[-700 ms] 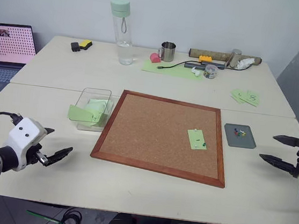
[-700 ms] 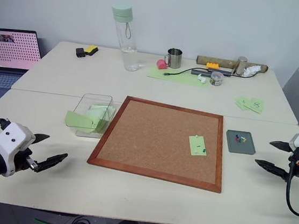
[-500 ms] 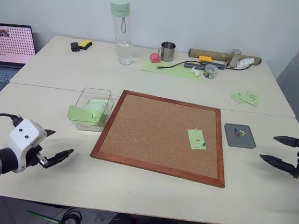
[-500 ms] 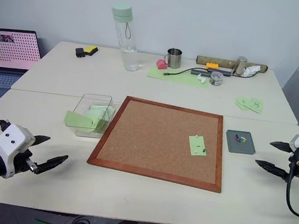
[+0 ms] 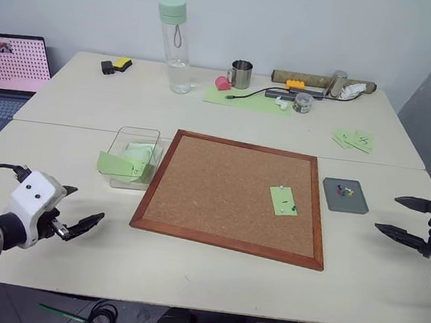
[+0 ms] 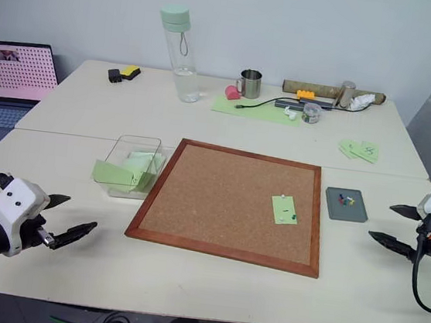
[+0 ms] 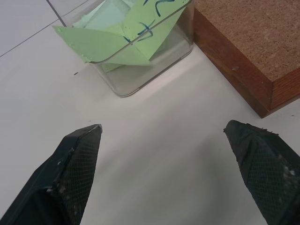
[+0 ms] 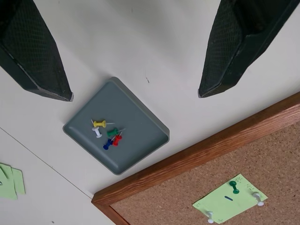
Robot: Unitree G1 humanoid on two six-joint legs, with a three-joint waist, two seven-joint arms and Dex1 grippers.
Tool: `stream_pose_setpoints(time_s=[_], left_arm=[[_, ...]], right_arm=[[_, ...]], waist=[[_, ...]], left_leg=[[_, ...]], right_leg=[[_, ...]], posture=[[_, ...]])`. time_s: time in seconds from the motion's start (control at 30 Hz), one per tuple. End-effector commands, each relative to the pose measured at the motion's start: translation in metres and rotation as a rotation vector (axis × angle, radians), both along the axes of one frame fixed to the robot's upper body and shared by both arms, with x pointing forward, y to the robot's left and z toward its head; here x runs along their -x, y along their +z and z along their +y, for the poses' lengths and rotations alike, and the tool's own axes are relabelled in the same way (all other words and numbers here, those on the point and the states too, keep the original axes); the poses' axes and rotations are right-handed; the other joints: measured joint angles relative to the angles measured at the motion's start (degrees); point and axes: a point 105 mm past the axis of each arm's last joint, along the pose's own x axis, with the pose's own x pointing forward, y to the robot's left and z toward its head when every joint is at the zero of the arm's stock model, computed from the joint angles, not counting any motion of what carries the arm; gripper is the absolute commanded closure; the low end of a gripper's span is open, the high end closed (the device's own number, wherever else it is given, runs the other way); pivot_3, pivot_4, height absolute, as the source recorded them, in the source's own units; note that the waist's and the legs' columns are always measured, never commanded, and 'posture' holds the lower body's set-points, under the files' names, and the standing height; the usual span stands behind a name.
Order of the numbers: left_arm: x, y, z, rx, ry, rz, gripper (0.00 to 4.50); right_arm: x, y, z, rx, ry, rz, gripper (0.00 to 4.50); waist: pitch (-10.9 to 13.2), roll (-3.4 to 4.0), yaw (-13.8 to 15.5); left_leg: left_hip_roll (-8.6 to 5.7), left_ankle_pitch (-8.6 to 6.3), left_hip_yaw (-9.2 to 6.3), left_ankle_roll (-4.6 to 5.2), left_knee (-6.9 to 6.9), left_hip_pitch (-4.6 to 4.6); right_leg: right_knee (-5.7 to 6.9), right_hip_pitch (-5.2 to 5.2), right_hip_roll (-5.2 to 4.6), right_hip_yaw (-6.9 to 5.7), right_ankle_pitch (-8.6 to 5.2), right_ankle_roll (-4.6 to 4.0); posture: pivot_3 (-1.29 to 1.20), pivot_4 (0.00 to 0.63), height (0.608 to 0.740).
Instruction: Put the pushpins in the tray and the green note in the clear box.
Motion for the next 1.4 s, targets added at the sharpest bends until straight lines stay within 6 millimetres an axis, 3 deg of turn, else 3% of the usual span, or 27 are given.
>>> stream_pose_setpoints(time_s=[0.03, 0.2, 0.3, 0.43, 0.6, 0.97, 1.1, 1.2, 1.4], left_arm=[[-0.005, 0.011, -0.006, -0.011, -0.036, -0.027, 0.04], [-0.020, 0.023, -0.041, 0.046, -0.164, -0.063, 0.04], [-0.024, 0.030, -0.065, 0.078, -0.252, -0.076, 0.48], [-0.023, 0.036, -0.096, 0.104, -0.378, -0.067, 1.30], [-0.024, 0.035, -0.137, 0.129, -0.533, -0.052, 2.24], [-0.061, 0.015, -0.217, 0.280, -0.679, -0.092, 4.41], [-0.083, -0.008, -0.241, 0.315, -0.664, -0.088, 4.41], [-0.096, -0.026, -0.245, 0.332, -0.606, -0.080, 4.41], [-0.099, -0.050, -0.246, 0.282, -0.596, -0.057, 4.41]], right_arm=[[0.000, 0.015, -0.002, 0.002, -0.010, -0.050, 0.00], [-0.001, 0.014, 0.002, 0.002, -0.004, -0.051, 0.00], [-0.001, 0.015, 0.005, 0.000, 0.006, -0.054, 0.00], [0.001, 0.016, 0.016, -0.006, 0.041, -0.056, 0.00], [0.003, 0.016, 0.043, -0.029, 0.120, -0.053, 0.00], [-0.019, 0.014, 0.111, -0.106, 0.222, -0.070, 0.00], [-0.046, 0.004, 0.139, -0.123, 0.226, -0.080, 0.00], [-0.062, -0.004, 0.151, -0.129, 0.222, -0.080, 0.00], [-0.083, -0.018, 0.162, -0.120, 0.221, -0.074, 0.00]], waist=[[0.0, 0.00, 0.0], [0.0, 0.00, 0.4], [0.0, 0.00, 0.2], [0.0, 0.00, 0.1], [0.0, 0.00, 0.1], [0.0, -0.04, 0.2], [0.0, -0.09, 0.1], [0.0, -0.10, 0.1], [0.0, -0.09, 0.1]], left_leg=[[0.00, 0.00, -0.01, 0.00, 0.00, 0.00], [-0.01, 0.00, -0.01, 0.00, 0.03, -0.02], [-0.01, 0.00, 0.00, 0.00, 0.04, -0.03], [-0.01, 0.00, -0.01, -0.01, 0.04, -0.04], [-0.01, 0.01, -0.01, -0.01, 0.04, -0.03], [-0.05, 0.02, -0.02, -0.03, 0.12, -0.05], [-0.06, 0.04, -0.05, -0.05, 0.20, -0.11], [-0.09, 0.04, -0.06, -0.06, 0.24, -0.09], [-0.09, 0.16, -0.06, -0.26, 0.23, -0.21]], right_leg=[[0.00, 0.00, 0.00, 0.00, 0.00, 0.00], [0.01, 0.01, -0.01, -0.01, 0.00, 0.01], [0.02, 0.00, -0.01, 0.00, 0.01, 0.01], [0.04, -0.01, 0.00, -0.01, 0.01, 0.01], [0.07, -0.01, 0.01, -0.02, 0.01, 0.01], [0.14, -0.01, 0.04, -0.02, 0.01, 0.03], [0.17, -0.07, 0.04, -0.03, 0.01, 0.04], [0.23, -0.05, 0.04, -0.03, 0.01, 0.04], [0.17, -0.17, 0.03, -0.03, 0.01, 0.04]], posture=[[0.00, 0.150, 0.740], [0.00, 0.150, 0.740], [0.00, 0.150, 0.740], [0.00, 0.150, 0.740], [0.00, 0.150, 0.740], [0.00, 0.150, 0.740], [0.00, 0.150, 0.740], [0.00, 0.150, 0.740], [0.00, 0.150, 0.740]])
